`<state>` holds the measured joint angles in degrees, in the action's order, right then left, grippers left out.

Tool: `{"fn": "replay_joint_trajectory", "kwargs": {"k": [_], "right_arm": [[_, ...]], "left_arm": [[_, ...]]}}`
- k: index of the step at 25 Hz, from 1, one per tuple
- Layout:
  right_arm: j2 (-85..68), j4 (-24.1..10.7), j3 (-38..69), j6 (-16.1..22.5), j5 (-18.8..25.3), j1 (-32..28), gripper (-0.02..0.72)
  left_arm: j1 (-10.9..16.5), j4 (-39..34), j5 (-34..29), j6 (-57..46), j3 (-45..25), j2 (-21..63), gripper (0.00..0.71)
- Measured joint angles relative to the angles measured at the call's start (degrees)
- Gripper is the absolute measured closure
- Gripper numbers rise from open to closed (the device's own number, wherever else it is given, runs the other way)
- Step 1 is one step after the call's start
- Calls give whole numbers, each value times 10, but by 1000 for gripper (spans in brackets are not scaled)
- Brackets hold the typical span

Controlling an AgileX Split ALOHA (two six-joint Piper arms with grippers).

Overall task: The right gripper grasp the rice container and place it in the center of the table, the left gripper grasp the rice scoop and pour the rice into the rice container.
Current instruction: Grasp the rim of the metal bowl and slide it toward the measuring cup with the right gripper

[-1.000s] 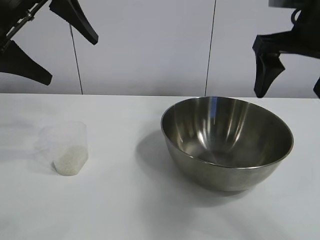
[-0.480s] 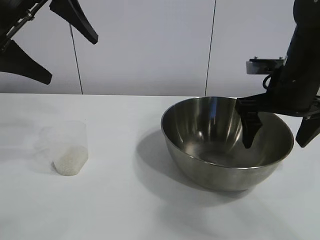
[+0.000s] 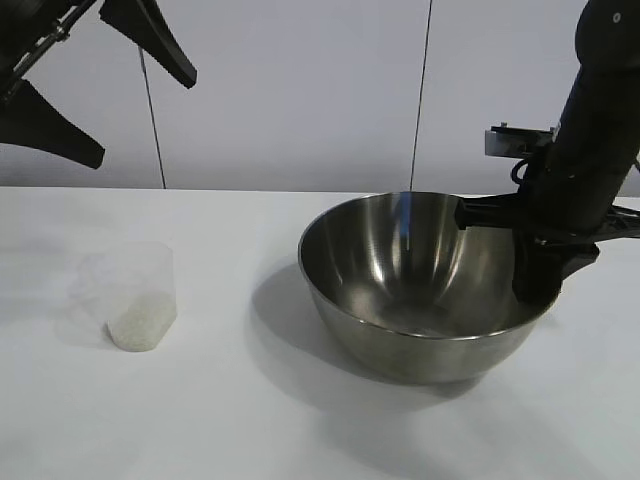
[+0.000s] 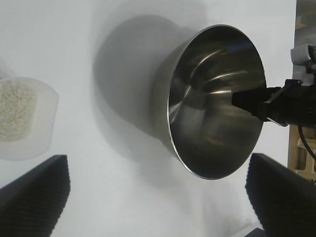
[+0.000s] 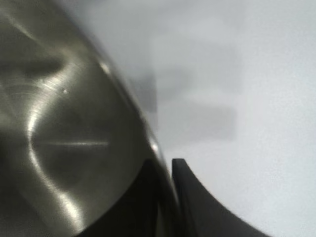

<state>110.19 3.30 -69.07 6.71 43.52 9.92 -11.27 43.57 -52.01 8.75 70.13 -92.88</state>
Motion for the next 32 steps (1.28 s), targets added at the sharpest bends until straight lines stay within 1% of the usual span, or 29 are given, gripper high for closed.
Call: {"fn": "replay_joint_trajectory", "kwargs": {"k": [2,5,7,9,10,14,16,19,21,23,27,32], "right_arm": [[-1,24,0,-21,1,-2,678],[-3,84,0,-67,6,-18,694],[-12,133,0,-99,6,-33,694],[-19,160,0,-126,6,-40,694],[-21,170,1,-130,5,-40,694],[-21,179,1,-136,-6,-25,693],[-21,189,1,-137,-10,-15,693],[-21,222,1,-145,-10,-10,693],[-21,243,1,-158,-12,-10,693],[-21,255,1,-164,-13,-10,693],[-21,261,1,-169,-13,-9,693],[-21,261,1,-169,-23,22,693]], "left_arm": [[0,0,0,0,0,0,16],[0,0,0,0,0,0,16],[0,0,0,0,0,0,16],[0,0,0,0,0,0,16],[0,0,0,0,0,0,16],[0,0,0,0,0,0,16],[0,0,0,0,0,0,16],[0,0,0,0,0,0,16],[0,0,0,0,0,0,16],[0,0,0,0,0,0,16],[0,0,0,0,0,0,16],[0,0,0,0,0,0,16]]}}
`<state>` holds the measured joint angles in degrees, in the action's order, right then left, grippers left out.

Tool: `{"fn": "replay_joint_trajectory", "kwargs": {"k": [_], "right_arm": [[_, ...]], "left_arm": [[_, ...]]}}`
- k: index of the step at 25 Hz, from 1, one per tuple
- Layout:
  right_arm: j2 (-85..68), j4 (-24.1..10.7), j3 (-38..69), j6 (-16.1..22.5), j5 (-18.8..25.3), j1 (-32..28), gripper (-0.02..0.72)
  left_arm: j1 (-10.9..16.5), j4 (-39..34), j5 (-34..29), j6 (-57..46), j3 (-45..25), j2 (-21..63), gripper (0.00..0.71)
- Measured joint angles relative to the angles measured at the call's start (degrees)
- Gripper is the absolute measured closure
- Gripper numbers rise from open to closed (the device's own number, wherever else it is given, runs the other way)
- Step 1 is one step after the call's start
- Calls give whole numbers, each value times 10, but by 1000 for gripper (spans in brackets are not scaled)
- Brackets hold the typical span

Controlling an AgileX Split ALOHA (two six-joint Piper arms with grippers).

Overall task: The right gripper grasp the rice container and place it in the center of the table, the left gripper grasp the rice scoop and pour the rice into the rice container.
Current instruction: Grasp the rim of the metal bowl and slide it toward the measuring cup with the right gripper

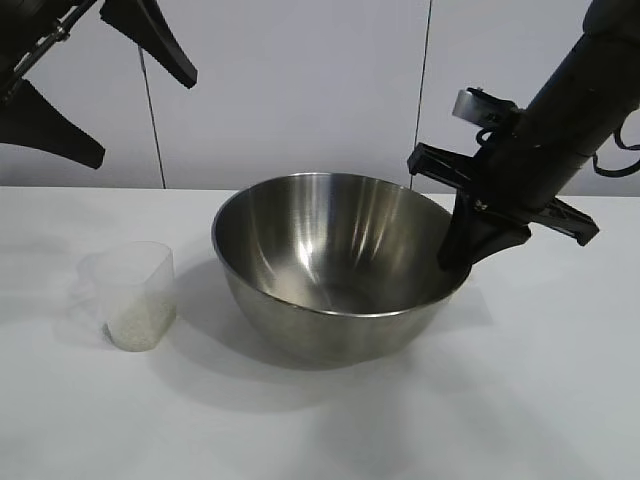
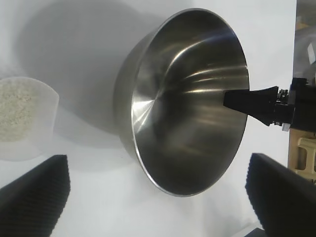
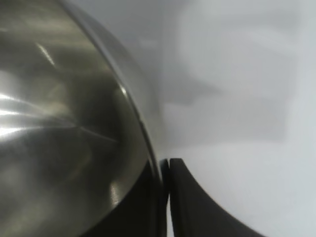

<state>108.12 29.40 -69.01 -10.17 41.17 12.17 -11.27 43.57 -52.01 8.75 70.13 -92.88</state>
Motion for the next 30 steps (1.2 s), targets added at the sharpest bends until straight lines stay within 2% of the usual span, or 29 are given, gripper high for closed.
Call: {"fn": "replay_joint_trajectory", "kwargs": {"k": [6,25,30], "right_arm": [[13,-1,1,2,-8,30,693],[15,-26,2,7,-14,30,693],[15,-44,2,28,-14,30,693]], "left_arm": [[0,0,0,0,0,0,16],[0,0,0,0,0,0,16],[0,0,0,0,0,0,16]]}}
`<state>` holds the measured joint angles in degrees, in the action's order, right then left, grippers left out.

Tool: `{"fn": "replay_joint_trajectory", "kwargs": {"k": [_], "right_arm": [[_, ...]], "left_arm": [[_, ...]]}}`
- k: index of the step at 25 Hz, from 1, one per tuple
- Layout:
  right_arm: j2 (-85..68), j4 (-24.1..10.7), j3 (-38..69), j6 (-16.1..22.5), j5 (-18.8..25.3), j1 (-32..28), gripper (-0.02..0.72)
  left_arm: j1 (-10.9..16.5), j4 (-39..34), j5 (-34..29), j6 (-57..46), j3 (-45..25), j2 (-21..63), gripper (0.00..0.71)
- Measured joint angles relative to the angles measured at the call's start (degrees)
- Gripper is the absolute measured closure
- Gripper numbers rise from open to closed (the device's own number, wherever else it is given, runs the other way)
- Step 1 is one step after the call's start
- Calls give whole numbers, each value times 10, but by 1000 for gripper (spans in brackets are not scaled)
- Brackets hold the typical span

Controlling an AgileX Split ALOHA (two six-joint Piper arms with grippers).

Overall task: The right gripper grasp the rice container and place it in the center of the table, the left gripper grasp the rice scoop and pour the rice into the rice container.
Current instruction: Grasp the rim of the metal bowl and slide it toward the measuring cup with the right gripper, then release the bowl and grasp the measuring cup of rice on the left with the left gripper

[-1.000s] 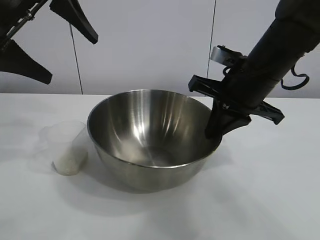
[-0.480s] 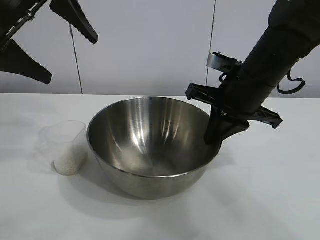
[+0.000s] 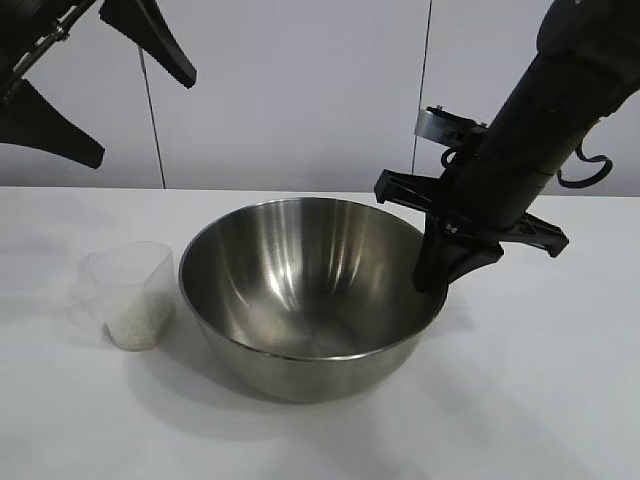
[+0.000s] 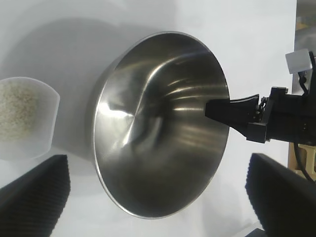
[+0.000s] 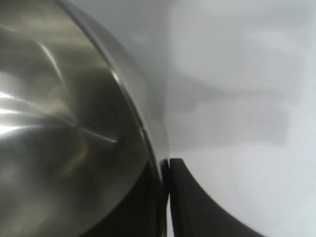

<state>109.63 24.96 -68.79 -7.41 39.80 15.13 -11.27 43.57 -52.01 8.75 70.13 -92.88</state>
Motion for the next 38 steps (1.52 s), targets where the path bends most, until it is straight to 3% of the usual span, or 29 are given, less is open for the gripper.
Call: {"fn": "replay_joint_trajectory", "kwargs": {"k": [3,5,8,11,13,15,19,26,30,38], "right_arm": [[0,-7,0,17,1,0,686],[0,-7,0,22,1,0,643],[-1,-7,0,25,4,0,487],[-1,-7,0,27,12,0,260],[-4,-7,-5,27,28,0,148],[-15,-10,-16,27,48,0,95],[-53,-24,-70,39,92,-1,67],[-73,-127,-176,92,202,-1,61],[-73,-181,-200,103,245,-8,61],[-75,-200,-202,101,271,-74,61]], "left_arm": [[0,0,0,0,0,0,16],[0,0,0,0,0,0,16],[0,0,0,0,0,0,16],[0,0,0,0,0,0,16],[0,0,0,0,0,0,16],[0,0,0,0,0,0,16],[0,0,0,0,0,0,16],[0,0,0,0,0,0,16],[0,0,0,0,0,0,16],[0,0,0,0,0,0,16]]}}
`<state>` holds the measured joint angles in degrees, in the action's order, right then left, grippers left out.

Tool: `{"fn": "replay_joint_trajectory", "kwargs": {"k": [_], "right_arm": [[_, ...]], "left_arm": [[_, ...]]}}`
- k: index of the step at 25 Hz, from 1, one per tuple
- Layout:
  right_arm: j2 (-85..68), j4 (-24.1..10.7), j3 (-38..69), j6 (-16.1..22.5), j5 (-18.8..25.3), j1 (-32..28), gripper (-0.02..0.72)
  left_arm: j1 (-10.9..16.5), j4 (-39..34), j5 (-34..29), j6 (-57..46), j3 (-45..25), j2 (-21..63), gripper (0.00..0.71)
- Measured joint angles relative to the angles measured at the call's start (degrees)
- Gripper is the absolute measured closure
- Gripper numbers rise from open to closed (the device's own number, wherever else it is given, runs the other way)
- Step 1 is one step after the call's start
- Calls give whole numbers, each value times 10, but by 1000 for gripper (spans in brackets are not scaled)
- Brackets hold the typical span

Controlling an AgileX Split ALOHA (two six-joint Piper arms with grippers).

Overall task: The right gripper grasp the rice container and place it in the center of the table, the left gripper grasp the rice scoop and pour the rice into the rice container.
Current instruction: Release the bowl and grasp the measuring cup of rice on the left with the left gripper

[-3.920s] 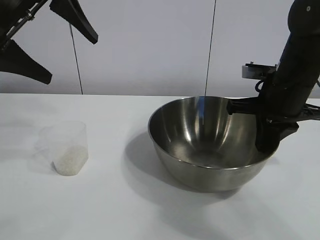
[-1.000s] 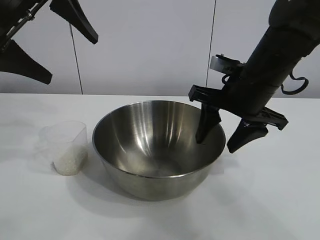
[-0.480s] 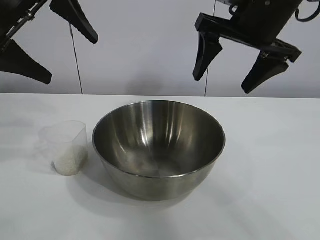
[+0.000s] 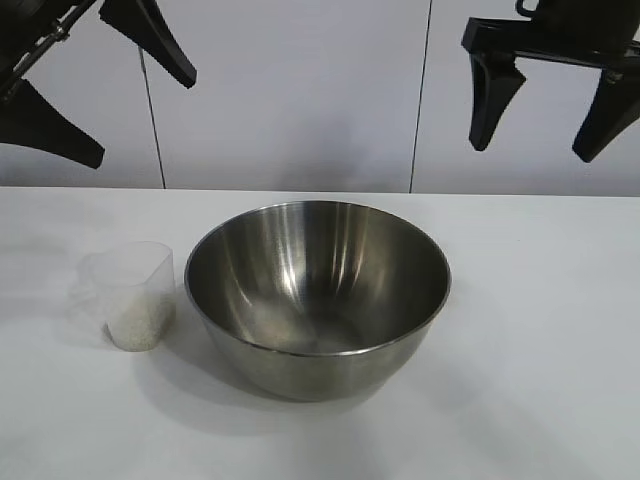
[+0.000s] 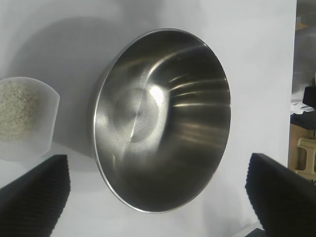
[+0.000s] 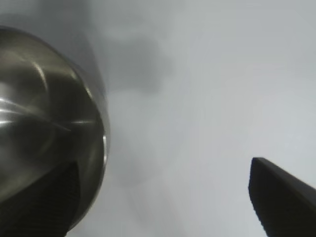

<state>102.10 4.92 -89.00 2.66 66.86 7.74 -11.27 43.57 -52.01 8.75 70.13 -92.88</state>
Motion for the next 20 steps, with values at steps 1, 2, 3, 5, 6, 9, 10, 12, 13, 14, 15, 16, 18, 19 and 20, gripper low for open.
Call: {"fn": "replay_joint_trajectory", "kwargs": {"k": [1,2,3,5,6,9,10,12,13,14,15,16,18,19,20], "right_arm": [[0,0,0,-3,3,-7,61],[-1,0,-1,-6,8,-11,61],[-1,0,-1,-9,11,-14,61],[-1,0,-1,-13,12,-17,61],[-1,0,-1,-13,12,-17,61],[-1,10,-1,-15,12,-17,61],[-1,14,-1,-18,12,-17,61],[-1,21,-1,-19,11,-17,61],[-1,24,-1,-19,11,-17,61],[-1,27,-1,-20,10,-17,61],[-1,33,-1,-20,10,-17,61],[-1,38,-1,-20,8,-17,61],[-1,54,-1,-20,7,-17,61],[-1,62,-1,-20,6,-17,61],[-1,69,-1,-20,5,-17,61]], "left_arm": [[0,0,0,0,0,0,16],[0,0,0,0,0,0,16],[0,0,0,0,0,0,16],[0,0,0,0,0,0,16],[0,0,0,0,0,0,16],[0,0,0,0,0,0,16],[0,0,0,0,0,0,16],[0,0,0,0,0,0,16],[0,0,0,0,0,0,16],[0,0,0,0,0,0,16],[0,0,0,0,0,0,16],[0,0,0,0,0,0,16],[0,0,0,0,0,0,16],[0,0,0,0,0,0,16],[0,0,0,0,0,0,16]]}}
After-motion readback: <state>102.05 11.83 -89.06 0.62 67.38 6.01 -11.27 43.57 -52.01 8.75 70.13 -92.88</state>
